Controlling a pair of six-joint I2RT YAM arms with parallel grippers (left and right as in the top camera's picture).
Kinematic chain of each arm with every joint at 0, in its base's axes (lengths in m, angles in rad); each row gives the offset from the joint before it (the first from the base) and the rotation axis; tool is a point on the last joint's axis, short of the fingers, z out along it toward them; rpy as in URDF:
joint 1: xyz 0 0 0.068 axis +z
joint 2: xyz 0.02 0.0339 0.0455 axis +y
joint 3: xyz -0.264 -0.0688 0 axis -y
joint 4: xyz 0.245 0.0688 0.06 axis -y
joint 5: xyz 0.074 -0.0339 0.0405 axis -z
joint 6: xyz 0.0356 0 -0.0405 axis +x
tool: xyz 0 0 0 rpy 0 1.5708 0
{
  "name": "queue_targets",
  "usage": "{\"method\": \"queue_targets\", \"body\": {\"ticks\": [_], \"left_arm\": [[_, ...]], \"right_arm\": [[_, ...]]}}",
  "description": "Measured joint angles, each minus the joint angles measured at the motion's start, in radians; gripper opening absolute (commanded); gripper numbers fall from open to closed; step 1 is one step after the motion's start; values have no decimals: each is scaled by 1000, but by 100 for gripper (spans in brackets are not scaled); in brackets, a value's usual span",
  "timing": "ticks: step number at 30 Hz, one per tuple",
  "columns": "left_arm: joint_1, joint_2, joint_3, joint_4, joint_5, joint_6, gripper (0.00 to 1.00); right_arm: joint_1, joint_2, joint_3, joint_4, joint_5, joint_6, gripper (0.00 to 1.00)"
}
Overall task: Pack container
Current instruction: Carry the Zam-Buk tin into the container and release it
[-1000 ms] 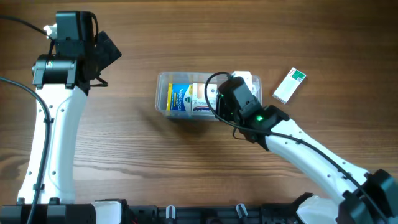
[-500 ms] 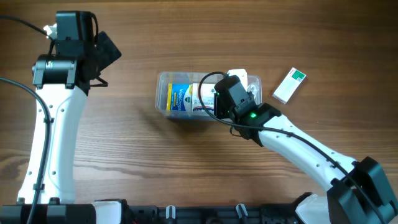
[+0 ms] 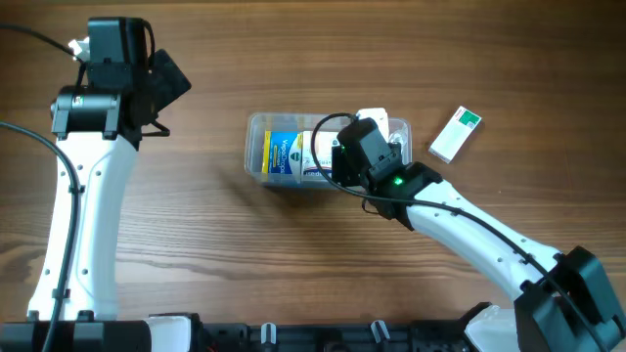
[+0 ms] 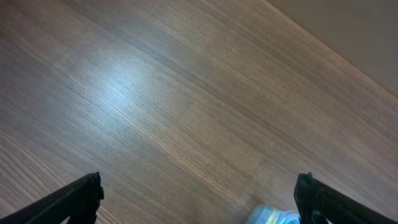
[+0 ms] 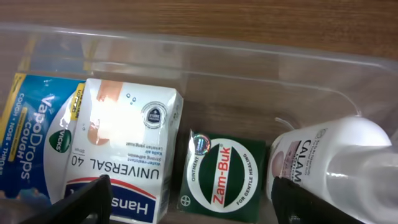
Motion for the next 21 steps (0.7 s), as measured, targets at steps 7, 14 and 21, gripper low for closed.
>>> {"method": "queue_targets", "body": {"ticks": [7, 14, 21], "left_arm": [[0, 0, 0, 0, 0, 0, 100], [0, 0, 0, 0, 0, 0, 100], [0, 0, 0, 0, 0, 0, 100]], "right_arm": [[0, 0, 0, 25, -16, 0, 80], [0, -119, 0, 25, -61, -11, 80], [-4, -343, 28, 3, 10, -8, 80]]}}
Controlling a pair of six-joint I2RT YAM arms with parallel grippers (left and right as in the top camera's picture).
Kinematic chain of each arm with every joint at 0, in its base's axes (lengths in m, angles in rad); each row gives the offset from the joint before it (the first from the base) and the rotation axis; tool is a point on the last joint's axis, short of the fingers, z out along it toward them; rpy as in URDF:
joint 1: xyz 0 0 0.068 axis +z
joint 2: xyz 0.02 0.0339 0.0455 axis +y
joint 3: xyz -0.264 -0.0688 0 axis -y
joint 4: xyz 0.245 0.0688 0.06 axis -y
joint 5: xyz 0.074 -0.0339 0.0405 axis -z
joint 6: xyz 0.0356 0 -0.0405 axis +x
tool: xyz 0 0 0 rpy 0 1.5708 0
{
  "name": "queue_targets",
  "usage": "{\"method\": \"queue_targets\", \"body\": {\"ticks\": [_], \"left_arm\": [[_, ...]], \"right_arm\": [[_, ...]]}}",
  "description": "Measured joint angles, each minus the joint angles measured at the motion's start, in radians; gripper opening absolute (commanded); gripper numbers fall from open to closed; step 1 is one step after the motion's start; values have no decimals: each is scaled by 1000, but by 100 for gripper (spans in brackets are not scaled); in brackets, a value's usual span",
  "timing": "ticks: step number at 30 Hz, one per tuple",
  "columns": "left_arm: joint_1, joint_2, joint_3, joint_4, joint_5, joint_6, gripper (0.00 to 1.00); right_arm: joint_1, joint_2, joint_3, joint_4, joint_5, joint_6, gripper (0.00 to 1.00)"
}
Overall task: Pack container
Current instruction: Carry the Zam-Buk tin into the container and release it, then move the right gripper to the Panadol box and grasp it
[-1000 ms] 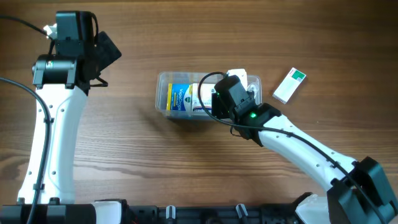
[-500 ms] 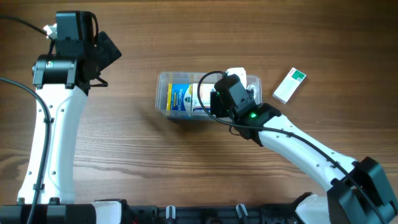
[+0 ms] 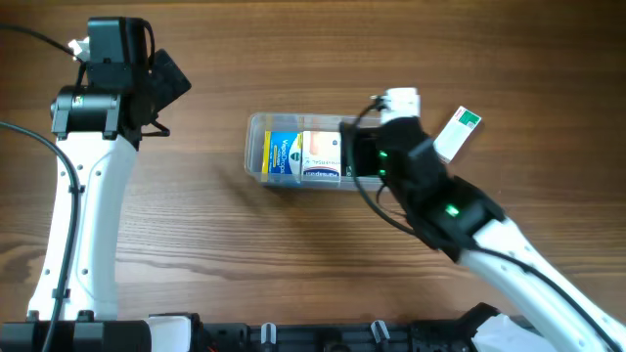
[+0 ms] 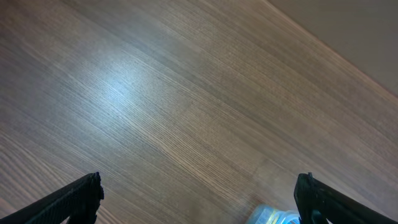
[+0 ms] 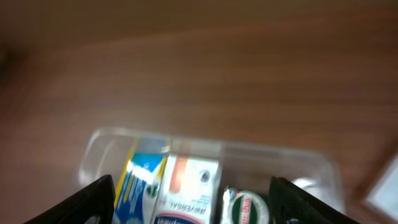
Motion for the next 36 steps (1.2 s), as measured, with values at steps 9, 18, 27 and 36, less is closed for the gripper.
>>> {"method": "queue_targets", "body": {"ticks": [9, 18, 27, 36], "left_arm": [[0, 0, 0, 0, 0, 0, 100], [0, 0, 0, 0, 0, 0, 100], [0, 0, 0, 0, 0, 0, 100], [0, 0, 0, 0, 0, 0, 100]], "right_arm": [[-135, -100, 11, -241, 238, 170, 76], [-472, -4, 11, -229, 112, 239, 100], [-528, 137, 11, -124, -26, 225, 100], [-528, 377, 11, -125, -21, 274, 100]]}}
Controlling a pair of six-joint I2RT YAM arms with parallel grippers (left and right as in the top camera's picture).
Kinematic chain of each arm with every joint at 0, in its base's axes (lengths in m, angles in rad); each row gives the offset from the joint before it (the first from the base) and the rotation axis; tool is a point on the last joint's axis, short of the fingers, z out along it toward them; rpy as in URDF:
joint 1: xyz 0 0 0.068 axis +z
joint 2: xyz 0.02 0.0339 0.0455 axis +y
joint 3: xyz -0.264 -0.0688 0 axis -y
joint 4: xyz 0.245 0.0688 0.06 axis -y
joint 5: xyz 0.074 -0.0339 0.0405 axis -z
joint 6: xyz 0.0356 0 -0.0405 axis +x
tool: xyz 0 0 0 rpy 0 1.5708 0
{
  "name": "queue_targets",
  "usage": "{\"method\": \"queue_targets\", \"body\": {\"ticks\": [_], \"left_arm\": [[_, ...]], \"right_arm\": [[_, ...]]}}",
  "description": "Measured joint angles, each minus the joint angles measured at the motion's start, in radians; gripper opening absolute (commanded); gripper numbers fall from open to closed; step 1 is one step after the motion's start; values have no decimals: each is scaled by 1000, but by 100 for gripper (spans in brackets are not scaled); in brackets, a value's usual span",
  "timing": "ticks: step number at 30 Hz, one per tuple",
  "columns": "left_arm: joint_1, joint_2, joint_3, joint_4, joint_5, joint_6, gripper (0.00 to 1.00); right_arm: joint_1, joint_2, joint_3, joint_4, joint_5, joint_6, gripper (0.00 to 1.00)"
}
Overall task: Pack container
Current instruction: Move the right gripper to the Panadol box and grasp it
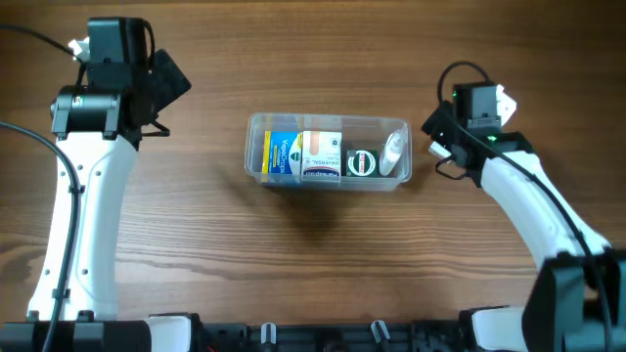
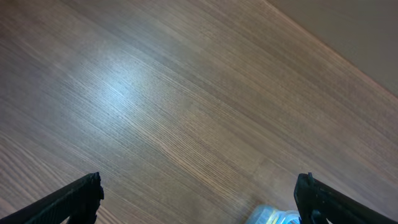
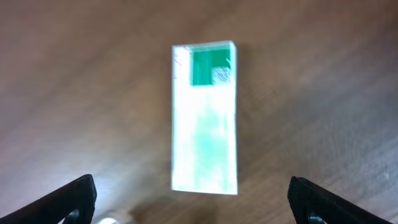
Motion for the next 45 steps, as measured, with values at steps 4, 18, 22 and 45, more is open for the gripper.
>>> {"method": "queue_targets", "body": {"ticks": [4, 18, 22, 45], "left_arm": [[0, 0, 0, 0, 0, 0, 100], [0, 0, 0, 0, 0, 0, 100], [0, 0, 0, 0, 0, 0, 100], [0, 0, 0, 0, 0, 0, 100]], "right_arm": [[0, 61, 0, -4, 7, 24, 100], [-41, 190, 0, 97, -3, 7, 100], [-41, 192, 0, 116, -17, -45, 99], [-41, 261, 14, 87, 74, -192, 97]]}}
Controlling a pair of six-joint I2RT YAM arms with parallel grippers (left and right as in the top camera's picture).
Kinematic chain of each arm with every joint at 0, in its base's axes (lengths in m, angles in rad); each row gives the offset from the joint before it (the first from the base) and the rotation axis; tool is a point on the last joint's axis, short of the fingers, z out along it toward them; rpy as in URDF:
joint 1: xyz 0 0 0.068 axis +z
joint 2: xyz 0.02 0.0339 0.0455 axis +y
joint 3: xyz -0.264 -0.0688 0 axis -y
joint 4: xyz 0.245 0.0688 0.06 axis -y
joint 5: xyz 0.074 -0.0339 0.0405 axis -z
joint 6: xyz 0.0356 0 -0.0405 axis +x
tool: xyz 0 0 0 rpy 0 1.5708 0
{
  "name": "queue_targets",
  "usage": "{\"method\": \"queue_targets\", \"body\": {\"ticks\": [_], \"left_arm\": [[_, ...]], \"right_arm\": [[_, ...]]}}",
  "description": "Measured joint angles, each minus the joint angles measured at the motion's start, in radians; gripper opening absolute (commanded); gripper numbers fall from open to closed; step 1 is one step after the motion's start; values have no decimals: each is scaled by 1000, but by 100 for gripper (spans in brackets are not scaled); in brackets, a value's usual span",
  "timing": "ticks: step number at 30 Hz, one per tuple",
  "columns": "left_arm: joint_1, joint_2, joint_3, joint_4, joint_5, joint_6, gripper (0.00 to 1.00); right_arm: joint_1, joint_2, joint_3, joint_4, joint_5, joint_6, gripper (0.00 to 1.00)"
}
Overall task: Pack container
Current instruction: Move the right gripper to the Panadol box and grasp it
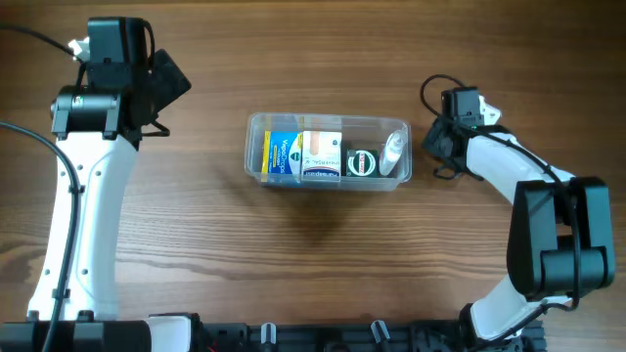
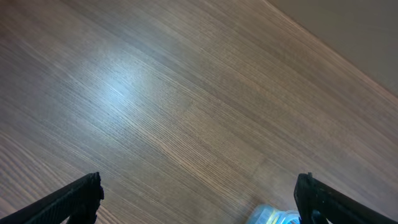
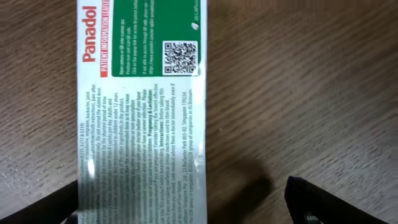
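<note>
The clear plastic container (image 1: 328, 152) sits mid-table holding a VapoDrops pack (image 1: 282, 154), a plaster box (image 1: 321, 154), a Zam-Buk tin (image 1: 363, 162) and a white bottle (image 1: 392, 154). To its right, my right gripper (image 1: 445, 137) covers the Panadol box in the overhead view. In the right wrist view the white and green Panadol box (image 3: 143, 106) lies flat on the wood, close up. My right gripper (image 3: 186, 208) is open, one finger at the box's left edge, the other finger (image 3: 311, 199) well clear of its right side. My left gripper (image 2: 202, 199) is open over bare wood.
My left arm (image 1: 98, 108) stands at the far left of the table, its gripper (image 1: 168, 78) raised. A corner of the container (image 2: 273, 216) shows at the bottom of the left wrist view. Bare wood surrounds the container.
My right gripper has come down close over the Panadol box, which now fills the left half of its wrist view. The left arm and the container have not moved.
My right gripper was open low inside the container, over the tin and the white bottle. Then it was higher, looking down on the container. Then it hung above the Panadol box right of the container, and now it straddles that box.
</note>
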Motion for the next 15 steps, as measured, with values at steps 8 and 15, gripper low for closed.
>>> {"method": "queue_targets", "body": {"ticks": [8, 15], "left_arm": [[0, 0, 0, 0, 0, 0, 100], [0, 0, 0, 0, 0, 0, 100]], "right_arm": [[0, 0, 5, 0, -16, -78, 79], [-8, 0, 5, 0, -68, -71, 66]]}}
